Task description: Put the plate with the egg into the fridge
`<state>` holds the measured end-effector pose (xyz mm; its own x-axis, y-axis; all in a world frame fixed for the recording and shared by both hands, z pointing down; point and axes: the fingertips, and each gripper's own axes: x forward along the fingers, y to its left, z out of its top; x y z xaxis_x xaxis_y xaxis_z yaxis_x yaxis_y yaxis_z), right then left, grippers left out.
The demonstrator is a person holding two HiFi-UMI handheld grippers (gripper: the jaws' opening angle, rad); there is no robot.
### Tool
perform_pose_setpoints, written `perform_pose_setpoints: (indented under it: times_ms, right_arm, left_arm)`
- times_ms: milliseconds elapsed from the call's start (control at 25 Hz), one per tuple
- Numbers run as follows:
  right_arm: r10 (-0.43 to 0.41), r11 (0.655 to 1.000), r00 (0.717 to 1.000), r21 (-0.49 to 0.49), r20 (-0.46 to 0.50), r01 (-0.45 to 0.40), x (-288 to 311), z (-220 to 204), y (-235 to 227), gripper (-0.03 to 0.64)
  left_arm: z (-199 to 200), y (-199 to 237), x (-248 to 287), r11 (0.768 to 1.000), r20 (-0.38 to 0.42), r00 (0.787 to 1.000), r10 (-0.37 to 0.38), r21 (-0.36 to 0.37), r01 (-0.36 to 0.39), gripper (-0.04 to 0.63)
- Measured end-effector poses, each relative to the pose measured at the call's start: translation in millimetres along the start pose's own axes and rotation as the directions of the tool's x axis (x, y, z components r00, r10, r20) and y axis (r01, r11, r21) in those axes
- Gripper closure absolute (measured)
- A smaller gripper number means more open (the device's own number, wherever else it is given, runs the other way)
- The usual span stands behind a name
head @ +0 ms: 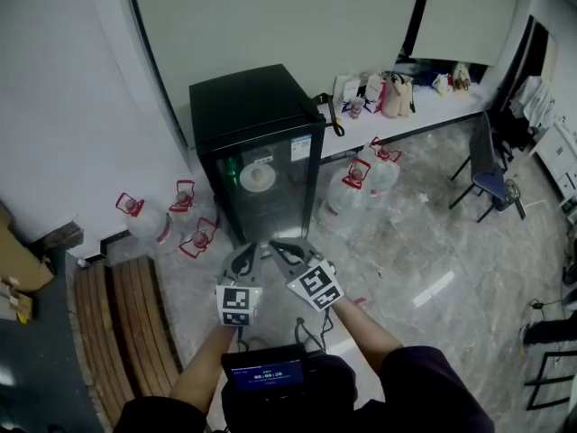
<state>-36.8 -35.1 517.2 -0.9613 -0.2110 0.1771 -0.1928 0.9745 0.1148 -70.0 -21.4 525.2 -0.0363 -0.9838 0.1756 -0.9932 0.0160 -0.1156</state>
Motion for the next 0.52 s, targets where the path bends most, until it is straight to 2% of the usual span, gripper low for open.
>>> perform_pose_setpoints:
  times_ms: [520]
  right_arm:
    - [0.008,1.0,1.0,-0.017,-0.024,-0.008,5,-2,11,0.607]
  left_arm:
    - [-6,5,-9,1.0,-0.006,1.0,0.004,-0.028,-0.005,0.586]
